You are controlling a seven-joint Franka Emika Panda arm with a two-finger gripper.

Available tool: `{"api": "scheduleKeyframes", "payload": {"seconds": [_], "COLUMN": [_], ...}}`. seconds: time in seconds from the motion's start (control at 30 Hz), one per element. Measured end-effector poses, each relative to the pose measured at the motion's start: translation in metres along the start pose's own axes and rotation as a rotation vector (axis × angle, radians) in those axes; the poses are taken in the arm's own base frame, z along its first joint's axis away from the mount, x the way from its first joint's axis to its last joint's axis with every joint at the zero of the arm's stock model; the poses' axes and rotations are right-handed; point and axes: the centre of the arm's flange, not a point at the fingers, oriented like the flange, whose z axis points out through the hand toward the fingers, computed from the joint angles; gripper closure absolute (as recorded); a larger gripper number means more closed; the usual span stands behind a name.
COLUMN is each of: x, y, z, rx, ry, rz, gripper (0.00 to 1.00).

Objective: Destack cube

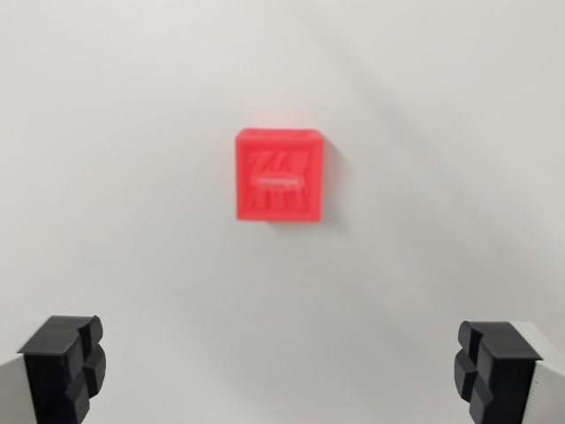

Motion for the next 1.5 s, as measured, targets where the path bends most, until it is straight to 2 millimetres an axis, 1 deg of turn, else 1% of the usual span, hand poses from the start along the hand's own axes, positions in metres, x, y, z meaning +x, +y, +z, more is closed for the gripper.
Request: {"api": "scheduleKeyframes", "payload": {"seconds": [0.23, 0.5, 0.83, 1.13, 1.5], "x": [0.000, 0.001, 0.001, 0.001, 0.001], "y": [0.000, 0.000, 0.000, 0.000, 0.000], "z": [-0.026, -0.051, -0.072, -0.080, -0.080], "rx": [0.000, 0.000, 0.001, 0.001, 0.001], "ry": [0.000, 0.001, 0.000, 0.000, -0.002], "rz": [0.000, 0.000, 0.000, 0.000, 0.000], "gripper": [0.00, 0.00, 0.00, 0.00, 0.00]}}
